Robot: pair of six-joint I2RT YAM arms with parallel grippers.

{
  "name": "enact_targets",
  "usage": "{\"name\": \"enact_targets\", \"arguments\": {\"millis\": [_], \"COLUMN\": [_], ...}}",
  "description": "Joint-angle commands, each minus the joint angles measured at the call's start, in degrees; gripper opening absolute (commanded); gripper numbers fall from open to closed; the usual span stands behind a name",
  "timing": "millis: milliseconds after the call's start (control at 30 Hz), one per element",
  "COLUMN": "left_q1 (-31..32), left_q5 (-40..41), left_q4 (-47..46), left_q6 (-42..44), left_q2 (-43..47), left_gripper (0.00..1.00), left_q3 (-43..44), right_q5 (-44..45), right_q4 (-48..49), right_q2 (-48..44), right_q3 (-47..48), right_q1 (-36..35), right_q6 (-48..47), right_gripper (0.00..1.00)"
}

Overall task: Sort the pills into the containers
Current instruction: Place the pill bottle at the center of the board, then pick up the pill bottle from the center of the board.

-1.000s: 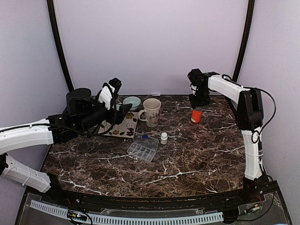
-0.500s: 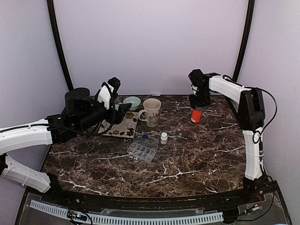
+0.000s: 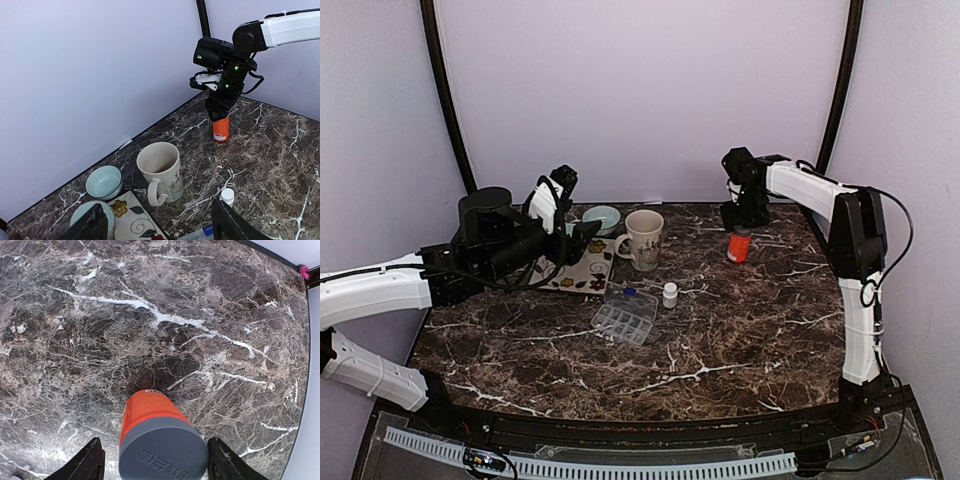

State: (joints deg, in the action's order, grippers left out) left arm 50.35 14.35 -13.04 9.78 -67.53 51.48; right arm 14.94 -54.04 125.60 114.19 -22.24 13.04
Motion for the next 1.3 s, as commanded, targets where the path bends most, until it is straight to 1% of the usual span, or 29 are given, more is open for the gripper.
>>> {"name": "enact_targets", "arguments": {"millis": [0,200,300,400,467,500,533,633,667,867,900,967,1000,1033,1100,1167,1267], "left_q1": [-0.33,-0.34,-0.33,-0.40,-0.85,-1.25,-1.64,-2.23,-2.38,-2.71,-2.71,-2.75,-2.78,-2.80,-2.84,-2.91,-2.97], "left_q5": [-0.37,-0.84,-2.03,-2.09,-2.24,-1.83,-1.18,-0.73,-0.65,-0.36,-0.10,1.06,2.17,2.91,3.64,3.55,2.52], "left_q4": [1.39,2.04,2.00,2.01,2.15,2.15,2.09,2.51,2.79,9.06,10.17,11.85,12.37,12.45,10.55,8.58,9.23], "left_q6": [-0.97,-1.20,-0.81,-0.60,-1.23,-1.75,-2.53,-3.84,-4.29,-8.59,-9.39,-10.39,-10.47,-10.36,-9.08,-7.97,-8.46], "left_q2": [1.17,1.63,2.44,3.04,3.38,3.59,3.83,4.86,5.08,2.89,2.40,1.78,1.74,2.03,3.56,5.54,8.26], "left_gripper": [0.74,0.75,0.76,0.82,0.89,0.96,0.99,0.99,0.99,0.99,0.99,0.99,0.99,0.99,0.99,0.98,0.97], "left_q3": [0.43,1.48,1.59,2.17,2.66,2.93,3.15,3.84,4.23,8.98,9.95,11.37,11.62,11.28,8.25,4.50,1.30], "right_q5": [1.67,3.69,5.46,6.99,8.76,9.80,10.72,12.92,12.57,5.32,3.91,0.63,-0.40,-1.04,-1.60,-1.42,-3.05], "right_q4": [-0.30,0.67,2.04,5.36,8.82,10.63,12.50,17.39,19.47,40.92,42.81,43.62,43.43,43.20,42.52,44.14,48.02], "right_q2": [-3.46,-6.02,-8.18,-11.13,-13.39,-14.63,-15.67,-18.32,-19.40,-27.89,-28.43,-28.18,-27.70,-27.23,-26.76,-28.07,-31.32], "right_q3": [0.92,-0.20,-0.59,-1.63,-2.90,-3.86,-4.63,-6.45,-7.49,-18.00,-18.91,-19.12,-18.86,-18.68,-18.67,-21.54,-28.05], "right_q1": [-0.40,-0.64,-1.38,-3.17,-5.06,-6.10,-7.18,-9.78,-9.99,-9.67,-9.54,-9.28,-9.37,-9.35,-9.67,-10.44,-12.39], "right_q6": [0.84,1.05,0.78,-0.95,-3.01,-4.29,-5.61,-7.71,-7.38,-2.78,-1.97,-0.14,0.32,1.23,3.53,6.22,8.53], "right_gripper": [0.70,0.72,0.76,0.82,0.87,0.90,0.92,1.00,1.00,1.00,1.00,1.00,0.98,0.94,0.82,0.74,0.61]}}
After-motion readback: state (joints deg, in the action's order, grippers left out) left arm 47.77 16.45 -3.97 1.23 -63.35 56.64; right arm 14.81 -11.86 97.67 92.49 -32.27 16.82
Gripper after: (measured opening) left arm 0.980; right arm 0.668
